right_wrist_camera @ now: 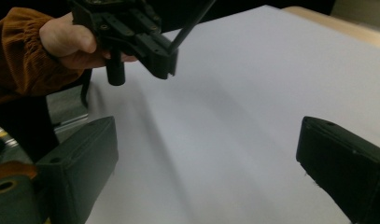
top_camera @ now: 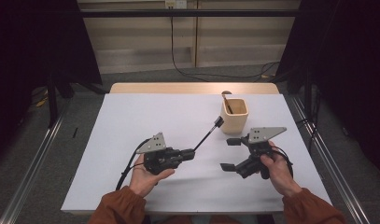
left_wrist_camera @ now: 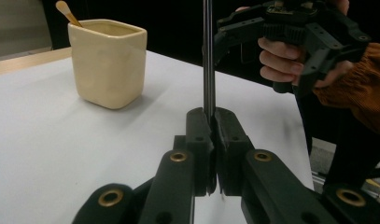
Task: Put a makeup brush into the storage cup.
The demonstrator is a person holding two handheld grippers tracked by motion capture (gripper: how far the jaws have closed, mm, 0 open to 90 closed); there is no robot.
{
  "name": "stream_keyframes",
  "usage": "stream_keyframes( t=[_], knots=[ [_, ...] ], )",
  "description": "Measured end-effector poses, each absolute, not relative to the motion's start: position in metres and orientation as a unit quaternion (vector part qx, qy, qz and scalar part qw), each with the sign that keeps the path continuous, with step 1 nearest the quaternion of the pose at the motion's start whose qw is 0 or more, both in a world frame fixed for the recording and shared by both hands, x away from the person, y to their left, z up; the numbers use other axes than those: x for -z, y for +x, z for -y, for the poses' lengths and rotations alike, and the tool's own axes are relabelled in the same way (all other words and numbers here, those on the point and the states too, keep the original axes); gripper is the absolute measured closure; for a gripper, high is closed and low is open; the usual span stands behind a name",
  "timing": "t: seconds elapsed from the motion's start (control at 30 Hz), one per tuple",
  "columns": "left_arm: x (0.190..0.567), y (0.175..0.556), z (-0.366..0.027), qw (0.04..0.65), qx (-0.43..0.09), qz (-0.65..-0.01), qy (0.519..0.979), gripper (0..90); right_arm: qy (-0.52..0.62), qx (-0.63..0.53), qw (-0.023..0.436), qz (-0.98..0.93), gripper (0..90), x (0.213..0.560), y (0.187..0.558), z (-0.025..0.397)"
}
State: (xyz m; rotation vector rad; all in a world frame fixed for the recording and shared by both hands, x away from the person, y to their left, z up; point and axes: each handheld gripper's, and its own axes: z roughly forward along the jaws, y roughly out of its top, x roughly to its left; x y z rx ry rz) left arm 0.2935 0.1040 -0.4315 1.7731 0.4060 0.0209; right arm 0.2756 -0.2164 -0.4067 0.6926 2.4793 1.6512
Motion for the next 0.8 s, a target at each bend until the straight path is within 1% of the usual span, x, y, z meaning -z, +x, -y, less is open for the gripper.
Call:
stream_keyframes(
  t=[0.07,0.27,0.4,0.47,0.53,0.57,0.63,0.7,0.77,0.8],
  knots=[
    [0.431,0.293,-0.103,0.616,-0.009,-0.173,0.769,85.5,0.223,-0.541,0.034,-0.810,5.8,0.404,0.279,0.212],
    [0.430,0.293,-0.099,0.623,-0.003,-0.167,0.764,85.5,0.198,-0.570,0.013,-0.797,5.1,0.401,0.284,0.205],
    [0.429,0.291,-0.098,0.625,-0.006,-0.162,0.764,85.5,0.201,-0.579,0.012,-0.790,4.2,0.399,0.285,0.203],
    [0.429,0.291,-0.098,0.624,-0.008,-0.162,0.764,85.4,0.203,-0.584,0.006,-0.786,7.2,0.398,0.286,0.204],
    [0.429,0.291,-0.098,0.622,-0.010,-0.161,0.766,85.5,0.198,-0.586,0.016,-0.786,3.7,0.397,0.285,0.203],
    [0.428,0.290,-0.099,0.619,-0.010,-0.158,0.769,85.4,0.199,-0.583,0.018,-0.787,4.7,0.396,0.285,0.203],
    [0.429,0.289,-0.099,0.620,-0.012,-0.159,0.768,85.5,0.196,-0.591,0.027,-0.782,13.3,0.395,0.284,0.204],
    [0.429,0.288,-0.099,0.618,-0.013,-0.156,0.770,85.5,0.201,-0.597,0.029,-0.776,14.6,0.395,0.285,0.206],
    [0.429,0.287,-0.098,0.618,-0.011,-0.153,0.771,85.5,0.202,-0.603,0.035,-0.771,23.2,0.395,0.287,0.208],
    [0.429,0.287,-0.098,0.618,-0.011,-0.153,0.771,85.5,0.202,-0.605,0.033,-0.770,23.8,0.395,0.287,0.208]
  ],
)
